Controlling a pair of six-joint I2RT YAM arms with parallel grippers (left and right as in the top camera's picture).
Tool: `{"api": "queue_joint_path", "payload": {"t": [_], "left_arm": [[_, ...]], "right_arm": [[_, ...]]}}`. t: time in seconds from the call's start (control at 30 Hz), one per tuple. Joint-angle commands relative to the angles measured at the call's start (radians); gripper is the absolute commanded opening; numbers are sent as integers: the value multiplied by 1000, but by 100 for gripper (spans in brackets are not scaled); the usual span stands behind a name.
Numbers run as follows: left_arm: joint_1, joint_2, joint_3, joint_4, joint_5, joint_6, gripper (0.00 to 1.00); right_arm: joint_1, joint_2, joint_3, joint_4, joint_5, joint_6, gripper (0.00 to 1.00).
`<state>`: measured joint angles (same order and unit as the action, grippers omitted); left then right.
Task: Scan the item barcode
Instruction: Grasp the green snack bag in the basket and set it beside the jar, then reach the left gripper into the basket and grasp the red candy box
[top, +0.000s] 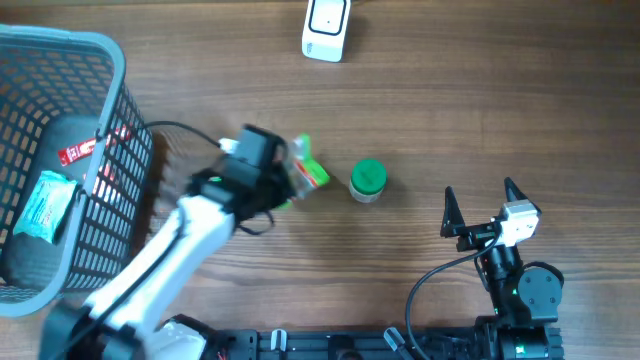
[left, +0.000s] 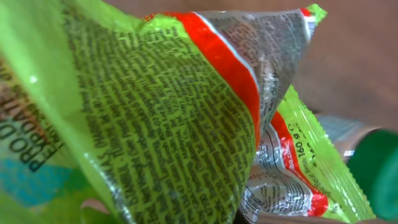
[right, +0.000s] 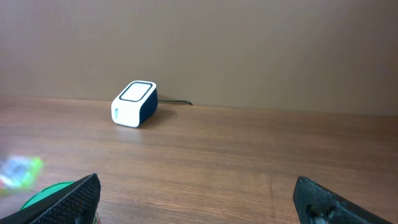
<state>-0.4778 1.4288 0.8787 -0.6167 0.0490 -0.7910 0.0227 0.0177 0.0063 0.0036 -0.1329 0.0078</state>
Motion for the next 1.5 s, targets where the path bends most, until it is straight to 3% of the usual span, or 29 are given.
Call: {"api": "queue_joint_path", "payload": {"t": [0.0, 0.1, 0.23, 0.3, 0.33, 0.53, 0.63, 0.77, 0.93, 1.07, 1.23, 1.37, 1.47], "left_arm": [[-91, 134, 2, 82, -51, -25, 4], [-126, 199, 2, 110, -51, -26, 9], [-119, 163, 47, 48, -89, -25, 63], [-97, 106, 130, -57, -133, -22, 96], [-82, 74, 183, -113, -156, -1, 100], [35, -72, 679, -447, -237, 209, 100], [145, -87, 932, -582, -302, 210, 100], [419, -87, 1134, -713, -309, 176, 100], [832, -27, 1111, -782, -232, 174, 100], [1025, 105, 1051, -795, -165, 175, 99], [1083, 274, 987, -784, -164, 190, 100], [1059, 412, 934, -755, -95, 327, 100], [1028, 508, 883, -727, -83, 343, 100]], "right_arm": [[-1, -5, -1, 4, 9, 18, 100], [-1, -5, -1, 4, 9, 19, 100], [-1, -5, -1, 4, 9, 18, 100], [-1, -5, -1, 4, 9, 18, 100], [-1, -5, -1, 4, 9, 18, 100], [-1, -5, -1, 4, 9, 18, 100], [-1, -5, -1, 4, 9, 18, 100], [-1, -5, -1, 4, 9, 18, 100], [-1, -5, -1, 4, 9, 18, 100], [-1, -5, -1, 4, 9, 18, 100], [-1, -5, -1, 4, 9, 18, 100], [-1, -5, -1, 4, 9, 18, 100], [-1, -5, -1, 4, 9, 18, 100]]}}
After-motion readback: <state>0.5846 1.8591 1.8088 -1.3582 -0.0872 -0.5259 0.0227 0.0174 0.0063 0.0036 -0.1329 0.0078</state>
